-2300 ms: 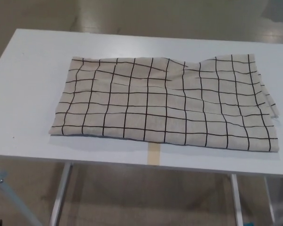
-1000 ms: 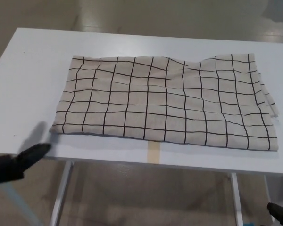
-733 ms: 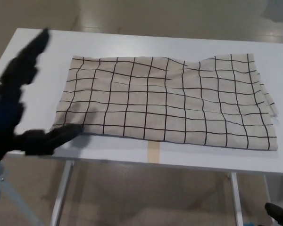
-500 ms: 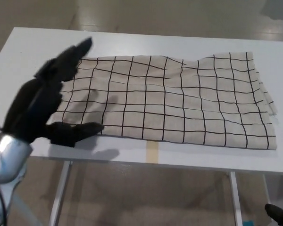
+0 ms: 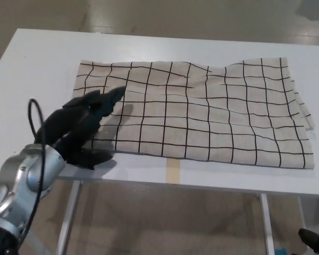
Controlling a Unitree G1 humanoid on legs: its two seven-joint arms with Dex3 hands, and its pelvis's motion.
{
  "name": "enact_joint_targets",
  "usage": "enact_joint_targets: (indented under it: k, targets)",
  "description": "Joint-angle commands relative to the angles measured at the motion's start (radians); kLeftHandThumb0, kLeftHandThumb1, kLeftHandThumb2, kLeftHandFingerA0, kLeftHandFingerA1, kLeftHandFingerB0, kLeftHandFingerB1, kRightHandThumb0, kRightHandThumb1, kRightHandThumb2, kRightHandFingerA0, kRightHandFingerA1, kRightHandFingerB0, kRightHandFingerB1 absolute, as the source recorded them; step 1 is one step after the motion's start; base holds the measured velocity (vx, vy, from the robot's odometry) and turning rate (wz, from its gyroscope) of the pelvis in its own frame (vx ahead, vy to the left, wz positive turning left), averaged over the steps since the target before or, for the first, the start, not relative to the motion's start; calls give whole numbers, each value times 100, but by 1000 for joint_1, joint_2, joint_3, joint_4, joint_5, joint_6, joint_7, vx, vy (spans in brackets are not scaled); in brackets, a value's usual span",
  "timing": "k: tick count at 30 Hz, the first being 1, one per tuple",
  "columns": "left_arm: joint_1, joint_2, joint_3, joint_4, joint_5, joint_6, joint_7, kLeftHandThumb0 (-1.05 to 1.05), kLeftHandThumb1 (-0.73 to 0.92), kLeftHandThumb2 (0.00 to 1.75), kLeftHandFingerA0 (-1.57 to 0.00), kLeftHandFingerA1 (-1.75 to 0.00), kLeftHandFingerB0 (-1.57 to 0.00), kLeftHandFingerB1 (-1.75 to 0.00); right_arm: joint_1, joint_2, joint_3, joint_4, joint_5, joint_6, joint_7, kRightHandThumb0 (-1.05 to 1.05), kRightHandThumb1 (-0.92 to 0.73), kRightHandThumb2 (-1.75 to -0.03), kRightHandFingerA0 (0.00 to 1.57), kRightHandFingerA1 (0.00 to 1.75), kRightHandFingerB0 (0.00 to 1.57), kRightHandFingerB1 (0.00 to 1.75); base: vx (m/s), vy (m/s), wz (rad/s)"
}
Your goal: Use the left hand to fold a white towel with checkered patterns in half.
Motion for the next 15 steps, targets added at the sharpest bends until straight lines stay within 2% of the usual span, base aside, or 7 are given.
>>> enact_joint_targets:
  k: [1, 6, 8, 15]
  targets:
    - [-80, 24, -124, 146, 219, 73, 120, -11, 63, 58, 0, 0, 0, 0, 17, -7, 0, -1, -12, -33, -8, -23, -70, -60, 44, 69, 47, 57, 0, 0, 0]
    - [-143, 8, -159, 249, 210, 90, 144, -17, 62, 59, 0, 0, 0, -1, 9, -13, -1, -2, -20, -34, -10, -22, -70, -60, 44, 68, 47, 57, 0, 0, 0]
    - [-179, -16, -177, 302, 217, 120, 182, -25, 61, 59, 0, 0, 0, -1, 5, -8, -2, 1, -11, -35, -8, -22, -70, -60, 44, 68, 47, 57, 0, 0, 0]
    - [-222, -64, -212, 397, 227, 134, 250, -30, 58, 57, 0, 0, 0, -3, 12, -8, -4, -17, -5, -17, -6, -22, -70, -60, 44, 68, 47, 57, 0, 0, 0]
